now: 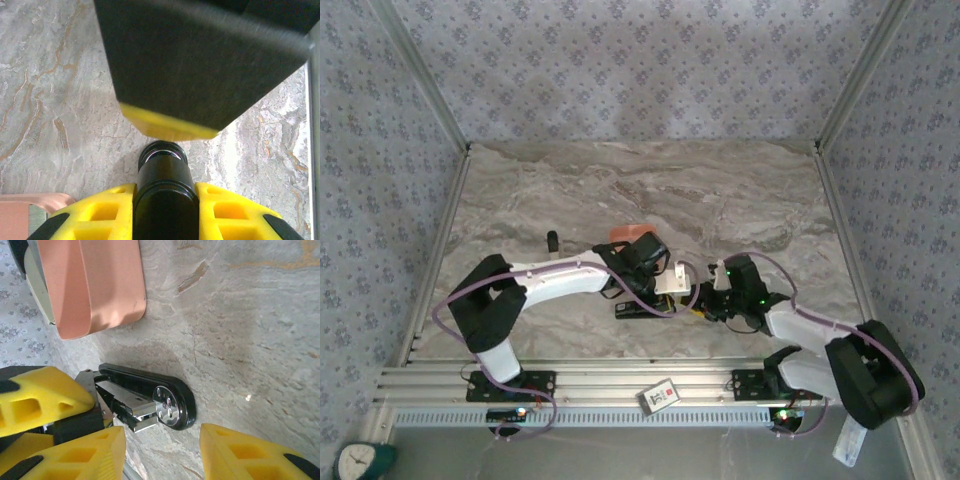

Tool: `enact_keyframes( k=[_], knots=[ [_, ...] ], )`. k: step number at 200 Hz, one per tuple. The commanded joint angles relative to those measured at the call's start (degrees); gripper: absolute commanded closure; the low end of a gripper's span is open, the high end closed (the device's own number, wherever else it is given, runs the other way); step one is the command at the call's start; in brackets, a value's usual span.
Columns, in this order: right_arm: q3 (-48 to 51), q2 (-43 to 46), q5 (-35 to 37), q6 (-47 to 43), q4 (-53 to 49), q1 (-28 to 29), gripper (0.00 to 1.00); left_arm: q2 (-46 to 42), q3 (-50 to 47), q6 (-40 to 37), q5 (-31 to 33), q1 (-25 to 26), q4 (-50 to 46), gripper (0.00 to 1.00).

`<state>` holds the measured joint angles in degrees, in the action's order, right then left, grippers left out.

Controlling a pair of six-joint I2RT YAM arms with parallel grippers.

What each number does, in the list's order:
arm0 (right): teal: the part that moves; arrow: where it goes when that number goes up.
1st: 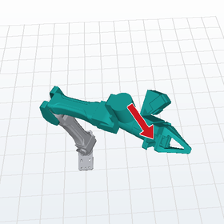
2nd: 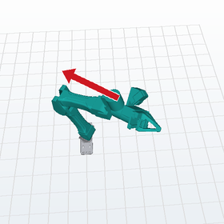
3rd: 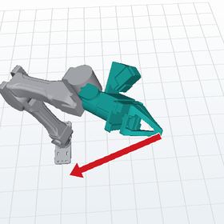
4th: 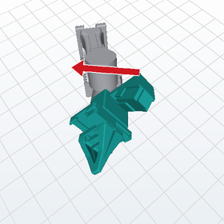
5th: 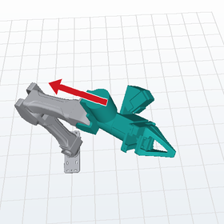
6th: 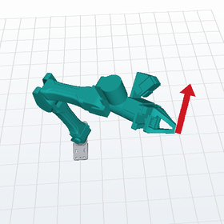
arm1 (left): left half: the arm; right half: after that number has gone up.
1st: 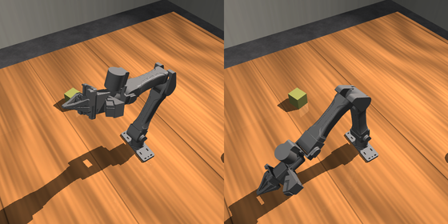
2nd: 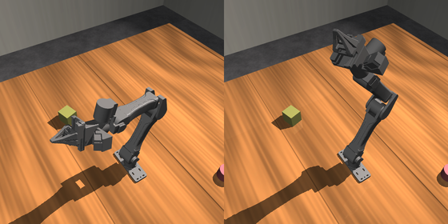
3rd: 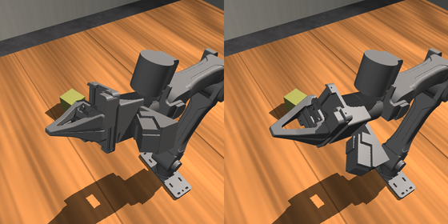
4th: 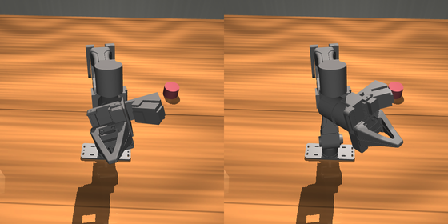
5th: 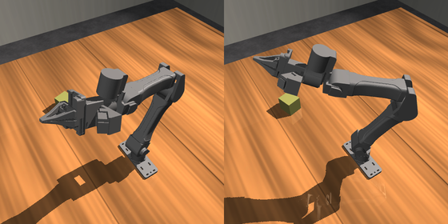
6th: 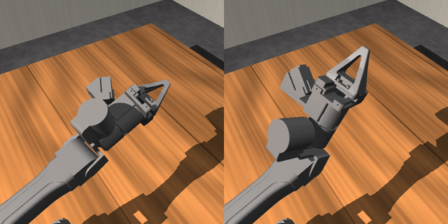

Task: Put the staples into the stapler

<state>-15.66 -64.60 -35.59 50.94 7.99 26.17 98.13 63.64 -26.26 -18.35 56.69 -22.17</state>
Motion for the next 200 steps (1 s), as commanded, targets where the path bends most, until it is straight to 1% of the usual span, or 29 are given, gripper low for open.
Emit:
enact_keyframes(
  k=[1,11,25,35,59,78,119,140,180,200],
  knots=[
    [0.2,2.7,-0.7,-1.4,-5.3,-0.8,0.54,1.9,0.7,0.0,-0.3,0.0,-0.7,0.93],
    [-0.3,3.4,-0.9,-1.3,-5.8,-0.8,0.53,1.7,0.9,0.1,0.0,0.0,-0.6,0.86],
    [-1.1,3.9,-1.1,-1.2,-6.6,-0.7,0.52,0.8,0.7,0.0,0.2,0.0,-0.2,0.71],
    [-1.6,3.9,-1.5,-1.3,-6.9,-0.6,0.51,-0.1,0.5,-0.6,-0.1,0.0,-0.2,0.64],
    [-3.1,3.4,-1.9,-1.6,-7.5,0.0,0.48,-2.5,-0.6,-1.7,0.0,-0.1,-0.6,0.55],
    [-4.3,3.0,-1.6,-2.2,-7.9,0.9,0.47,-4.3,-2.2,-2.4,0.5,-0.2,-0.6,0.50],
    [-7.0,1.0,-1.6,-2.8,-8.0,3.3,0.46,-7.4,-6.7,-4.4,1.2,-0.6,0.0,0.46],
    [-8.2,-0.8,-1.2,-3.4,-8.2,4.5,0.45,-7.9,-8.6,-5.2,2.2,-0.8,1.5,0.46],
    [-9.1,-6.3,-0.9,-6.3,-9.6,6.2,0.48,-5.6,-8.9,-6.4,2.7,-0.8,2.2,0.50],
    [-8.3,-8.5,0.8,-6.1,-10.3,6.2,0.51,-4.5,-8.6,-6.6,2.4,-0.8,1.9,0.55]
  ],
)
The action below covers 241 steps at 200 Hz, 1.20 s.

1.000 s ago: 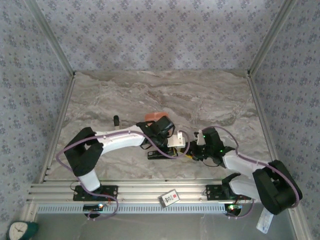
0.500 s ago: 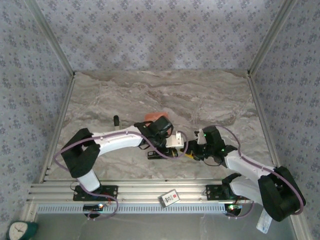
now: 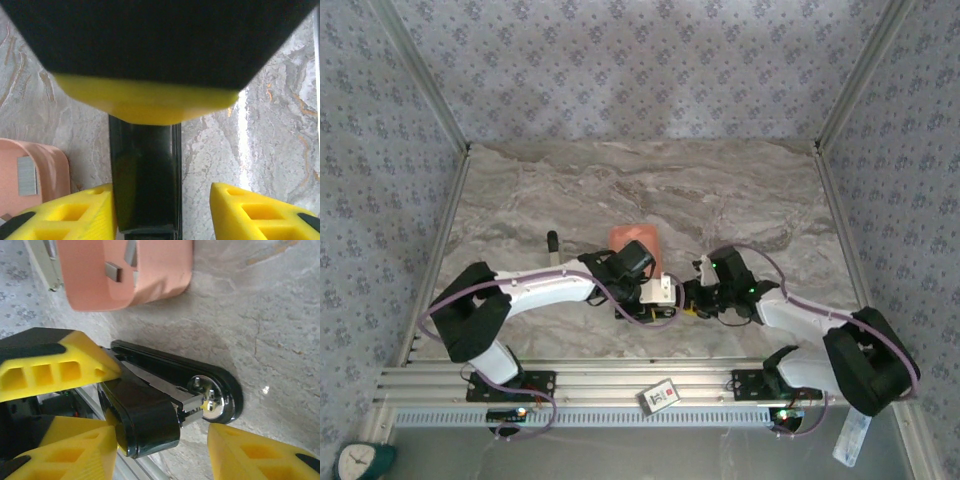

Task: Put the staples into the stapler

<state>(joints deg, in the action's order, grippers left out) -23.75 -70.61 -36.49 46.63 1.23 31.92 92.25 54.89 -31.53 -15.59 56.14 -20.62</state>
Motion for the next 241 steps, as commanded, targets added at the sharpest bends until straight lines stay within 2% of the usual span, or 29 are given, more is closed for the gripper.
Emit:
enact_keyframes(
  k=[1,19,44,71,99,125,154,177,203,218,241],
  knots=[
    [-0.1,-2.6,1.8,-1.8,-3.5,0.5,0.51,1.4,0.1,-1.4,-0.4,-0.2,0.3,0.56],
    [0.6,-3.7,3.2,-1.8,-4.0,0.4,0.55,1.9,0.0,-1.6,-0.5,-0.2,0.2,0.60],
    [1.5,-5.9,4.0,-2.0,-4.1,0.4,0.59,2.6,-0.1,-1.8,-0.5,-0.2,-0.2,0.61],
    [1.5,-6.5,3.2,-2.1,-3.0,0.5,0.60,3.3,-0.1,-1.8,-0.4,-0.2,-0.5,0.62],
    [-0.4,-2.3,3.2,-2.9,-4.1,0.4,0.50,4.3,0.5,-1.7,-0.1,-0.1,-0.9,0.61],
    [-1.6,3.8,3.5,-3.7,-6.2,-0.6,0.46,5.0,0.7,-1.5,-0.1,-0.1,-0.7,0.62],
    [-1.3,10.3,4.2,-4.4,-9.9,-2.8,0.45,4.8,1.3,-1.1,-0.9,-0.1,-1.2,0.79],
    [-0.4,14.1,4.7,-5.1,-12.4,-5.0,0.45,3.0,1.9,0.3,-1.5,-0.1,-2.3,0.88],
    [1.0,16.8,4.9,-4.7,-12.6,-6.6,0.45,-0.7,3.5,3.8,-0.5,-0.1,-4.0,0.92],
    [1.1,17.4,5.2,-4.7,-12.5,-7.0,0.46,-3.5,4.2,8.0,1.8,-0.3,-4.3,0.99],
    [1.2,17.4,5.4,-4.7,-12.1,-7.2,0.46,-8.1,5.4,13.9,4.3,-1.3,-6.1,1.00]
  ],
)
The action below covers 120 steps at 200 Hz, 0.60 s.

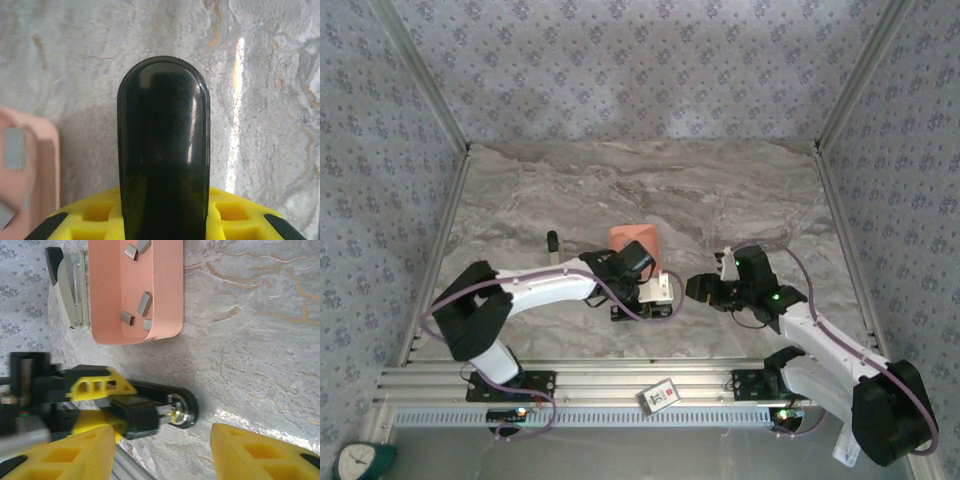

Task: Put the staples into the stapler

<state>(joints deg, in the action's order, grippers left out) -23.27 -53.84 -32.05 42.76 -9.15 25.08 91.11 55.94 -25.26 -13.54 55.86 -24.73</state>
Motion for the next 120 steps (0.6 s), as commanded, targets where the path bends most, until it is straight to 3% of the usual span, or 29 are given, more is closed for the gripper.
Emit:
enact_keyframes(
  k=[1,26,70,94,120],
  knots=[
    [0.7,0.6,1.0,-0.8,-1.7,-0.4,0.46,-7.1,4.4,7.9,2.3,-1.0,-2.0,1.00],
    [0.6,0.5,1.4,-0.8,-1.1,-0.5,0.46,-12.5,4.2,15.9,6.8,-3.4,-1.9,1.00],
    [0.4,0.0,1.8,-0.2,0.0,-0.4,0.46,-18.8,4.5,37.4,19.8,-11.5,-3.2,1.00],
    [0.0,-0.4,1.9,-0.2,0.2,-0.4,0.47,-19.9,3.5,49.5,27.0,-15.1,-4.7,1.00],
    [-0.2,-0.5,2.4,-0.2,0.2,-0.1,0.47,-18.6,1.4,56.2,34.9,-15.9,-5.1,1.00]
  ],
)
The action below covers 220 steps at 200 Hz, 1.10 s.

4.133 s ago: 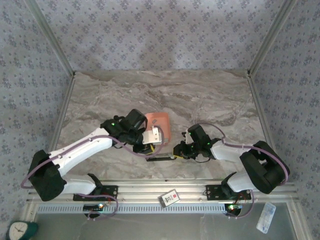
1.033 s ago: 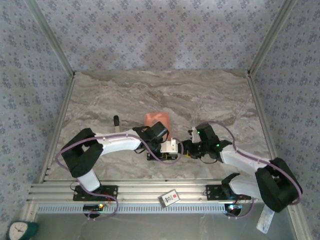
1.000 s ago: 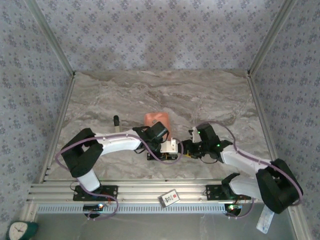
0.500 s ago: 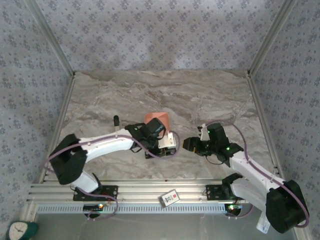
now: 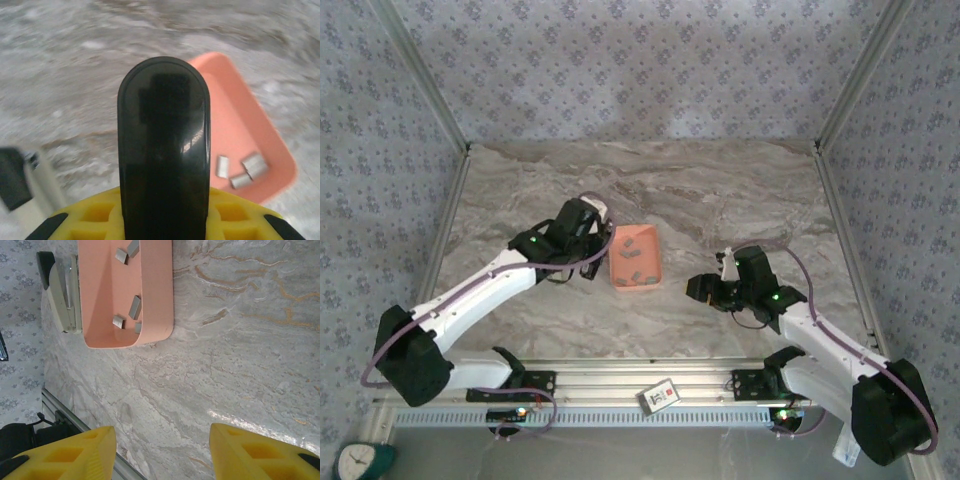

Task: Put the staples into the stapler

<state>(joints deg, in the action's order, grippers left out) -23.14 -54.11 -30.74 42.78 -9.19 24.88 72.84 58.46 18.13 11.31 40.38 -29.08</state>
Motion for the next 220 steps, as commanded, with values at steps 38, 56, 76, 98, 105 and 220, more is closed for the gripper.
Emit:
enact_keyframes(
  k=[38,56,76,98,105,220],
  knots=[
    [-0.7,-0.4,1.5,-0.3,0.1,0.3,0.47,4.7,-2.3,19.8,13.7,-3.3,-0.5,1.00],
    [-0.8,-0.7,1.7,-0.3,0.2,0.6,0.47,7.4,-3.0,19.7,13.4,-4.0,2.1,1.00],
    [-0.8,-0.8,1.8,-0.5,0.0,0.7,0.47,10.3,-3.9,20.3,11.8,-5.2,4.4,1.00],
    [-0.8,-0.7,2.3,-0.5,-0.1,1.0,0.47,12.7,-4.4,20.4,10.5,-6.6,6.8,1.00],
    [-0.7,-0.7,2.3,-0.5,0.0,1.0,0.47,13.5,-4.4,20.0,10.2,-6.9,7.5,1.00],
    [-0.7,-0.7,2.9,-1.2,-0.4,1.4,0.47,20.5,-3.0,16.6,4.8,-8.5,11.1,0.72]
  ],
)
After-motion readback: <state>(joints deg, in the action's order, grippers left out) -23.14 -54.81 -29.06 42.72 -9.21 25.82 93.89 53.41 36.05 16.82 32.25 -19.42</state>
